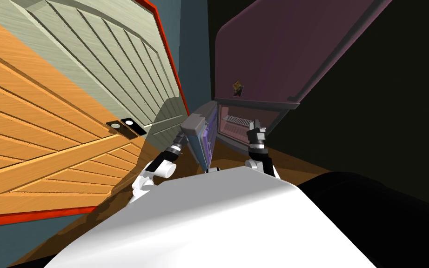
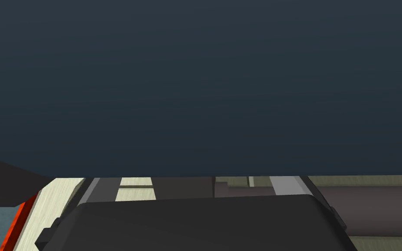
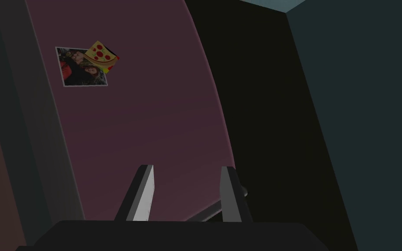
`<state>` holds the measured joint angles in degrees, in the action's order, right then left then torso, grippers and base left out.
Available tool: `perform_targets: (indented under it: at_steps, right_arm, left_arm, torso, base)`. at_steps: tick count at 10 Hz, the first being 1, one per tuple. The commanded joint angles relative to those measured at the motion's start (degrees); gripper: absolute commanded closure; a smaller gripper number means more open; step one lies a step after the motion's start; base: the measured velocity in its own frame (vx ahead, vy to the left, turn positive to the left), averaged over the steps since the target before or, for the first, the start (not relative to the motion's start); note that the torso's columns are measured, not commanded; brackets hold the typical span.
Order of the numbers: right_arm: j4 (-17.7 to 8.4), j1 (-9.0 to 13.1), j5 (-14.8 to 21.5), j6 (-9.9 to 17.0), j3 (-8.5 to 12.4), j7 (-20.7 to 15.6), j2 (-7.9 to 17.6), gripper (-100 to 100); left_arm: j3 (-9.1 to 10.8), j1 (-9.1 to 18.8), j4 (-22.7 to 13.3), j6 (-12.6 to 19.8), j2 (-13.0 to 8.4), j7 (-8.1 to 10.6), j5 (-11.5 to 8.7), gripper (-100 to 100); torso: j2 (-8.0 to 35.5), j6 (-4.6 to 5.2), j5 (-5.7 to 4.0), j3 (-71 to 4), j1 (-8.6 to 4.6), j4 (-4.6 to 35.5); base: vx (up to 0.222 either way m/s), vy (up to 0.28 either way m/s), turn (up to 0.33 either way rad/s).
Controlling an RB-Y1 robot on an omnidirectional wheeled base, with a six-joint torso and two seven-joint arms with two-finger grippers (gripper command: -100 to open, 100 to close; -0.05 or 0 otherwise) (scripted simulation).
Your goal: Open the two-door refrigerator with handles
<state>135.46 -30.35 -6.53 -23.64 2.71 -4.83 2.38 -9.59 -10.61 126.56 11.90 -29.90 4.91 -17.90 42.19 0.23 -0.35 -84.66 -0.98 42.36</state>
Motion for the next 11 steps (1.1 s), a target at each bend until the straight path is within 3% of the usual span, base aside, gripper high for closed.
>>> perform_targets:
  at_steps: [1, 5, 8, 11]
  right_arm:
    - [0.0, 0.0, 0.0, 0.0, 0.0, 0.0, 0.0, 0]
    - [0.0, 0.0, 0.0, 0.0, 0.0, 0.0, 0.0, 0]
    - [0.0, 0.0, 0.0, 0.0, 0.0, 0.0, 0.0, 0]
    - [0.0, 0.0, 0.0, 0.0, 0.0, 0.0, 0.0, 0]
  left_arm:
    - [0.96, -0.2, 3.8, 2.6, -1.2, 0.88, -1.2, -100]
    - [1.98, -0.7, 7.8, 5.4, -2.5, 1.75, -2.3, -100]
    - [2.66, -1.1, 10.5, 7.3, -3.4, 2.32, -3.1, -100]
    - [2.66, -1.1, 10.5, 7.3, -3.4, 2.32, -3.1, -100]
  torso:
    - [0.1, 0.13, -0.04, 0.0, 0.03, 0.1]
    - [-0.1, 0.16, -0.02, -0.2, 0.48, 0.3]
    - [0.2, 0.17, -0.26, -0.1, 0.08, 0.6]
    - [0.4, 0.29, -0.43, 0.0, -0.19, 0.8]
  base:
    - [0.032, -0.067, 0.09]
    - [0.022, -0.008, 0.043]
    - [0.033, -0.002, 0.051]
    - [0.008, -0.005, 0.012]
